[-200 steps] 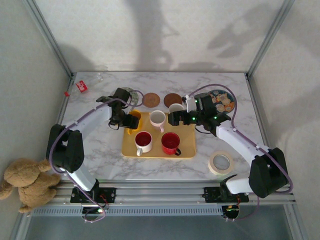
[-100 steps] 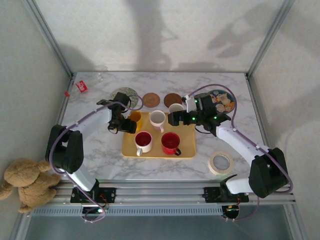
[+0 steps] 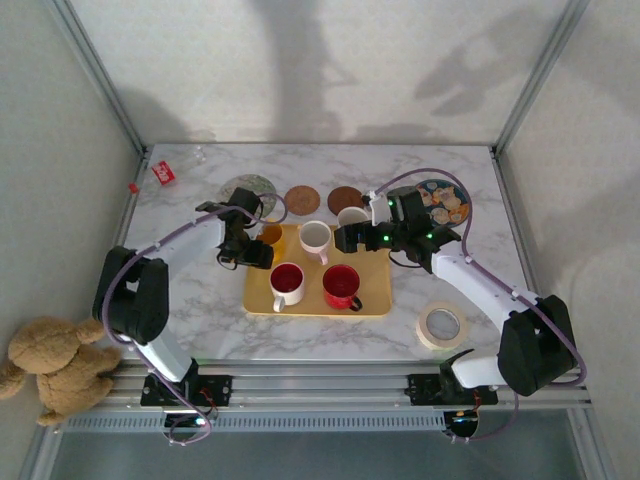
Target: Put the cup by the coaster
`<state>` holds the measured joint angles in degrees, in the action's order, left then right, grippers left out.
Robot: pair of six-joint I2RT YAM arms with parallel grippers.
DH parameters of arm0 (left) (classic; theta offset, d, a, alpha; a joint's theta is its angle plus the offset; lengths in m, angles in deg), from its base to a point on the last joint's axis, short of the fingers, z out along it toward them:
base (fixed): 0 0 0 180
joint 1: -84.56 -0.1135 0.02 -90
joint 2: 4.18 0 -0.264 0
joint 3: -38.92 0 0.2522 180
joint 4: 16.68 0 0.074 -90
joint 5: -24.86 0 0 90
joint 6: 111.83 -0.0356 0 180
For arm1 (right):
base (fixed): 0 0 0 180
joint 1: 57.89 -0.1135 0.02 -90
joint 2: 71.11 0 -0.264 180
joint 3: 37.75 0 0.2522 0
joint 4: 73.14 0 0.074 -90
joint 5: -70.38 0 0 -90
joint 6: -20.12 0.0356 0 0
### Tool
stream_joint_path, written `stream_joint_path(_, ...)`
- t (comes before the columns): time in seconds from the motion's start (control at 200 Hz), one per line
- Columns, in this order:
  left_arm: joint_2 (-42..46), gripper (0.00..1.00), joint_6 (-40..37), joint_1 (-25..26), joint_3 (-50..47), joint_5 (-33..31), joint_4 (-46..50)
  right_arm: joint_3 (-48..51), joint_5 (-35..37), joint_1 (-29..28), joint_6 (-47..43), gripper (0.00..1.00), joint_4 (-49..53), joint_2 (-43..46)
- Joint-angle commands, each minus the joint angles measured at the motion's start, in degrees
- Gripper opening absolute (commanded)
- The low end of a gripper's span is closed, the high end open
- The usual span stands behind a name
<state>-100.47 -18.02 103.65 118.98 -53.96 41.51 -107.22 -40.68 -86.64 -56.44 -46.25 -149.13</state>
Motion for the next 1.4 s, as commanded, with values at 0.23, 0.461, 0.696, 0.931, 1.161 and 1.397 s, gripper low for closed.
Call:
stream_joint_path(0.23, -1.71, 0.69, 0.14, 0.42, 0.93, 1.3, -1.26, 0.62, 0.53, -0.57, -0.53, 0.99, 0.01, 0.44)
stream_joint_path(0.461, -3.29, 0.66, -0.01, 0.46, 1.19, 0.75, -1.47, 0.42, 0.69, -0.52, -0.51, 0.99, 0.13, 0.1)
stream_joint_path(0.696, -3.51, 0.62, 0.15, 0.51, 1.46, 0.86, -2.18, 0.5, 0.66, -0.52, -1.05, 0.99, 1.29, 0.41)
stream_joint_path(0.931, -2.28, 0.56, 0.62, 0.51, 0.39, 1.38, -3.61, 0.6, 0.93, -0.57, -0.46, 0.99, 0.55, 0.25)
stream_joint_path(1.161, -0.58, 0.49, 1.46, 0.6, 0.07, 2.36, -4.64, -0.02, 0.67, -0.55, -0.9, 0.99, 1.36, -0.12)
stream_joint_path(1.397, 0.16, 0.48, 1.98, 0.6, -1.64, 1.5, -6.86, 0.16, 1.43, -0.52, -0.72, 0.99, 1.02, 0.24)
